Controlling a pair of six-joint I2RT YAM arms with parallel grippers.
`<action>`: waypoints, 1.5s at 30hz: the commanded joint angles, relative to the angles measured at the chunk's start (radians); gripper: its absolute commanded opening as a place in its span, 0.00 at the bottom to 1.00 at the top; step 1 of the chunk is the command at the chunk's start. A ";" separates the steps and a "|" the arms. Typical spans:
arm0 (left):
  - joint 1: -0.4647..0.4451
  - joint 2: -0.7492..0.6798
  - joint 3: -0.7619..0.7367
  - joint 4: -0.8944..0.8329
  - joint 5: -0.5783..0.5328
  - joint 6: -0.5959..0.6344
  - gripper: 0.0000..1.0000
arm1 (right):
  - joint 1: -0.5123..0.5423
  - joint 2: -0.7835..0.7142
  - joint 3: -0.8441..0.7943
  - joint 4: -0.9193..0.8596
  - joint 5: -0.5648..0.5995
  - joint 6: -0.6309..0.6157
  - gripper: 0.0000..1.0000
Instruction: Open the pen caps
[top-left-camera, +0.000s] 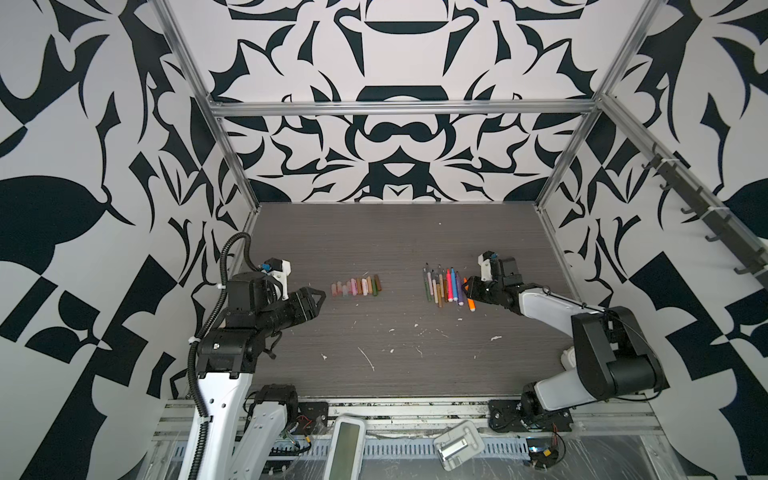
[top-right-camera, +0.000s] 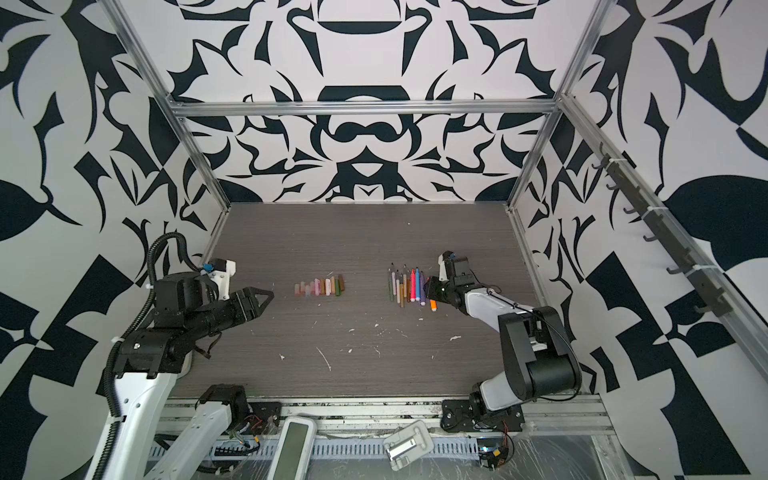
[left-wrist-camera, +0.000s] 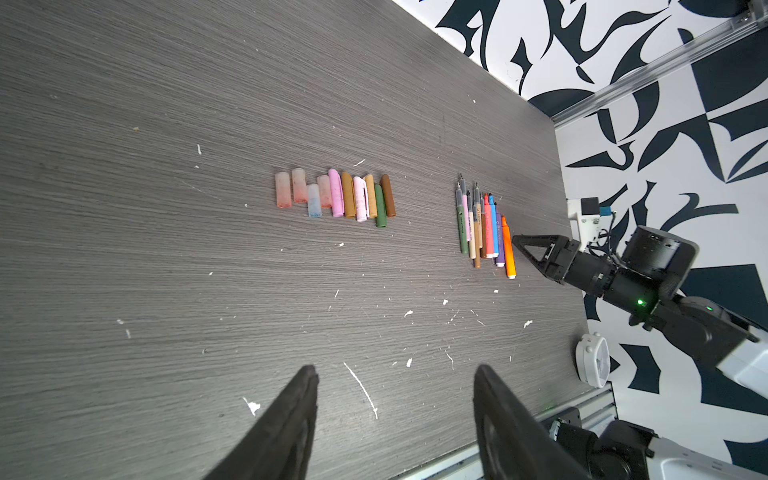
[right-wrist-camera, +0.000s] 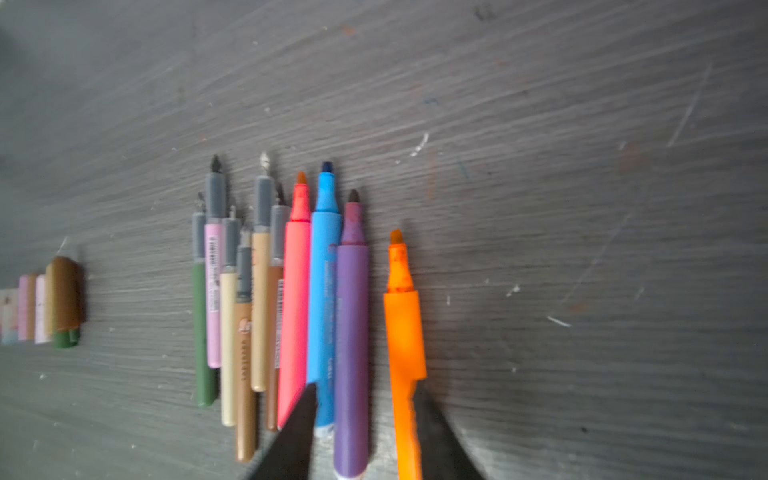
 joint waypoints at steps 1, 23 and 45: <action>0.004 -0.003 -0.012 -0.011 0.004 -0.002 0.62 | 0.002 -0.022 0.026 -0.009 0.036 0.004 0.32; 0.004 -0.005 -0.013 -0.011 0.008 -0.001 0.62 | 0.002 0.064 0.093 -0.091 0.044 0.012 0.22; 0.003 -0.005 -0.012 -0.011 0.011 -0.001 0.63 | 0.003 0.158 0.173 -0.141 0.033 0.012 0.17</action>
